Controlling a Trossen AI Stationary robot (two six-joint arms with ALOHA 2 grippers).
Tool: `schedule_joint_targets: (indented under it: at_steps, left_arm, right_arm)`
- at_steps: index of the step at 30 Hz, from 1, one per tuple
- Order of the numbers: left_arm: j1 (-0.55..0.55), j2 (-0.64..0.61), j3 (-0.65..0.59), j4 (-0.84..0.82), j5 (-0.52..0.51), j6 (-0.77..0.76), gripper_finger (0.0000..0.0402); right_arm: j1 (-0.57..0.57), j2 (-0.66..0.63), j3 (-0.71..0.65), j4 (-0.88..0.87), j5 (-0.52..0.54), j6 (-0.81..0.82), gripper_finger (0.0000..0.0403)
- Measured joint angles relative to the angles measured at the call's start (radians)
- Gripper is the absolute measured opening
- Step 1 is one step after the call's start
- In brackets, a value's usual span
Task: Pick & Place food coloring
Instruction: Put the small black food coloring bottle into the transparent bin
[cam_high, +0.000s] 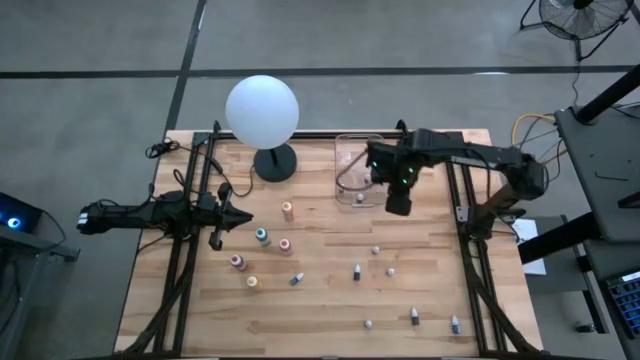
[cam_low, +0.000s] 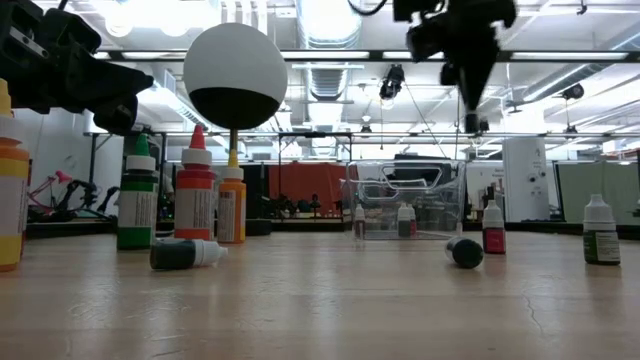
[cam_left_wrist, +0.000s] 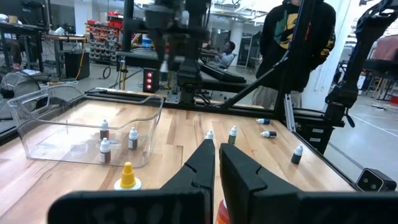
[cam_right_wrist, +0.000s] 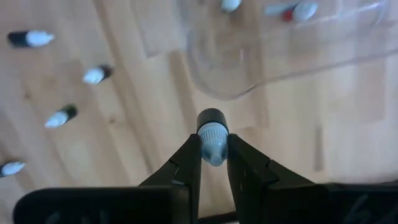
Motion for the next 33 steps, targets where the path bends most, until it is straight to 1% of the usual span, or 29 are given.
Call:
schedule_joint_targets:
  at_steps: [8, 15, 19, 24, 33]
  left_arm:
    - [0.000, 0.000, 0.000, 0.000, 0.000, 0.000, 0.0000]
    - [0.000, 0.000, 0.000, 0.000, 0.000, 0.000, 0.0000]
    - [0.000, 0.000, 0.000, 0.000, 0.000, 0.000, 0.0000]
    - [0.000, 0.000, 0.000, 0.000, 0.000, 0.000, 0.0000]
    - [0.000, 0.000, 0.000, 0.000, 0.000, 0.000, 0.0000]
  right_arm:
    - [-0.120, 0.136, 0.108, 0.048, 0.000, -0.121, 0.0054]
    - [-0.159, 0.247, 0.168, 0.084, 0.000, -0.187, 0.0054]
    - [-0.167, 0.278, 0.163, 0.149, 0.000, -0.191, 0.0054]
    - [-0.169, 0.281, 0.114, 0.217, -0.001, -0.175, 0.0054]
    - [-0.168, 0.282, 0.052, 0.234, -0.004, -0.172, 0.0054]
